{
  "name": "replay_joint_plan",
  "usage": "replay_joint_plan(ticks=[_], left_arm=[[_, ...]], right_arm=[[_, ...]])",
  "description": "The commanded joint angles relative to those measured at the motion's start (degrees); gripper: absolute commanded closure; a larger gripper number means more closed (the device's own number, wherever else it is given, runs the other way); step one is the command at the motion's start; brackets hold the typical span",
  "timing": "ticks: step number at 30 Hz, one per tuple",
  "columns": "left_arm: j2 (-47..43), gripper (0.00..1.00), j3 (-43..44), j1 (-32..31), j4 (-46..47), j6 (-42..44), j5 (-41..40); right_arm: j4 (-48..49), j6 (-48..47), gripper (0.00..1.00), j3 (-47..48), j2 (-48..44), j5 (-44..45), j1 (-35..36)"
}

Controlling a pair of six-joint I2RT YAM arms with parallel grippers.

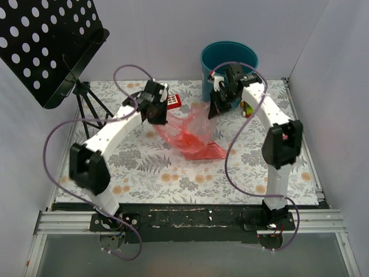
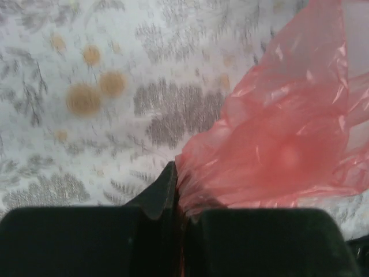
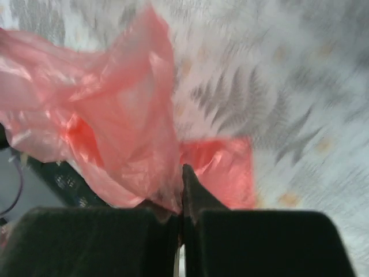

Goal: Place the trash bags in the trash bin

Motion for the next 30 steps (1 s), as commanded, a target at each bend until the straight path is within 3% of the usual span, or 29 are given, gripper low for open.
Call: replay_joint_plan(ticks=[1,3,4,6,8,11,13,15,16,18,19,20,21,22,23,24,25,27,28,30], left_arm=[[14.68,1.00,28.27,4.90,-6.49,1.81,0.49],[21.98,1.00,47.70,6.31,-8.88,3.20,-0.30],[24.54,1.00,56.66,6.41,-7.84,4.78,-1.96],[25.71,1.00,66.99,6.49,0.21,7.51,-6.35],[19.93,1.00,62.86,6.32,20.35,9.53,-9.35],[4.03,1.00,38.72,5.27,65.58,16.53,-2.90],[4.25,1.00,38.37,2.38,77.91,26.97,5.28],[7.24,1.00,42.41,-2.27,83.29,38.41,7.34],[7.68,1.00,40.25,-3.69,88.36,42.90,6.21],[4.90,1.00,25.20,-5.98,99.69,47.84,3.74],[0.70,1.00,11.02,-6.33,101.92,49.69,6.26],[-5.35,1.00,-5.22,-6.25,97.25,52.41,11.94],[-11.06,1.00,-17.48,-5.55,81.54,61.74,21.13],[-17.65,1.00,-28.48,-5.37,62.76,73.58,28.53],[-22.50,1.00,-35.46,-5.46,40.65,89.02,31.22],[-27.85,1.00,-41.80,-5.98,26.50,98.05,31.51],[-33.04,1.00,-46.21,-6.33,22.62,97.53,33.68],[-44.64,1.00,-50.19,-6.60,26.86,77.14,37.12],[-48.17,1.00,-50.56,-6.78,26.97,72.17,37.66],[-53.81,1.00,-50.91,-7.56,26.18,70.63,35.83]], right_arm=[[-4.29,-3.30,0.99,39.20,15.25,3.84,-0.69],[4.26,-5.24,0.99,50.33,17.74,5.16,-0.87],[11.98,-5.07,0.99,49.42,15.48,8.13,-0.78],[38.54,-4.81,0.99,37.44,5.57,16.11,-0.61],[60.64,-9.61,0.99,31.23,-1.75,24.20,1.23],[73.54,-23.57,0.99,44.27,0.42,26.35,6.76],[85.81,-35.15,0.99,42.14,-1.06,25.65,11.15],[95.95,-46.15,0.99,32.49,-5.88,22.50,14.85],[98.43,-49.25,0.99,26.44,-8.34,21.96,15.91],[101.25,-53.04,0.99,8.30,-16.75,25.01,16.88],[99.70,-54.80,0.99,-5.56,-21.76,27.73,16.45],[93.42,-54.99,0.99,-18.23,-27.90,29.84,14.97],[78.82,-54.47,0.99,-34.80,-34.23,28.30,13.21],[57.88,-58.12,0.99,-41.67,-36.64,24.98,12.59],[29.74,-63.12,0.99,-43.91,-39.45,17.37,12.93],[12.84,-66.21,0.99,-47.07,-42.61,9.21,13.02],[7.97,-60.76,0.99,-50.84,-48.12,5.56,14.32],[7.31,-57.02,0.99,-55.52,-59.11,4.82,18.97],[6.79,-57.02,0.99,-56.58,-64.21,4.82,20.56],[6.78,-57.02,0.99,-57.38,-70.47,4.82,22.15]])
